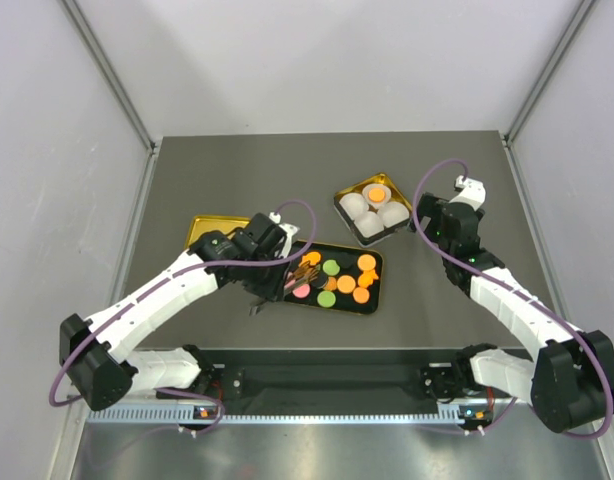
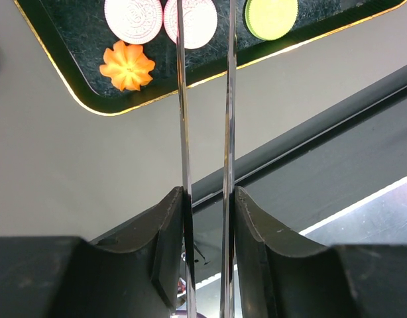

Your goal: Pack the cookies

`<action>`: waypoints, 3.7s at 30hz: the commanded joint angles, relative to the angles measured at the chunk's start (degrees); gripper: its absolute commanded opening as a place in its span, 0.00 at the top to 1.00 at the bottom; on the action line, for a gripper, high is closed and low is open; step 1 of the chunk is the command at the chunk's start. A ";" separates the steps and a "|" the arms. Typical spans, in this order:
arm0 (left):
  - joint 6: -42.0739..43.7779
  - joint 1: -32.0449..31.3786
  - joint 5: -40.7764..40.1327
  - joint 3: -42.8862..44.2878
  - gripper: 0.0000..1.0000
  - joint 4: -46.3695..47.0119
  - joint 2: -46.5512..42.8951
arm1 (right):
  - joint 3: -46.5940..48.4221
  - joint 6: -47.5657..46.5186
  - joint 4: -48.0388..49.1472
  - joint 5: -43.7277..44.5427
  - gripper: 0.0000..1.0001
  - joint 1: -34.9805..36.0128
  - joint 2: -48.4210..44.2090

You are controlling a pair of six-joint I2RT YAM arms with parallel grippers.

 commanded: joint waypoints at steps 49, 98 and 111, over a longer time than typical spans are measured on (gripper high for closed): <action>0.79 0.07 -2.47 8.96 0.66 -1.59 0.53 | 0.66 0.49 2.05 -0.70 0.00 -0.69 -0.20; 0.18 1.38 -4.67 1.48 0.54 2.80 2.47 | 0.66 0.40 2.05 -0.96 0.00 -0.69 -0.38; 0.88 1.47 -6.16 5.43 0.66 -0.35 2.03 | 0.66 0.57 2.05 -1.05 0.00 -0.69 -0.12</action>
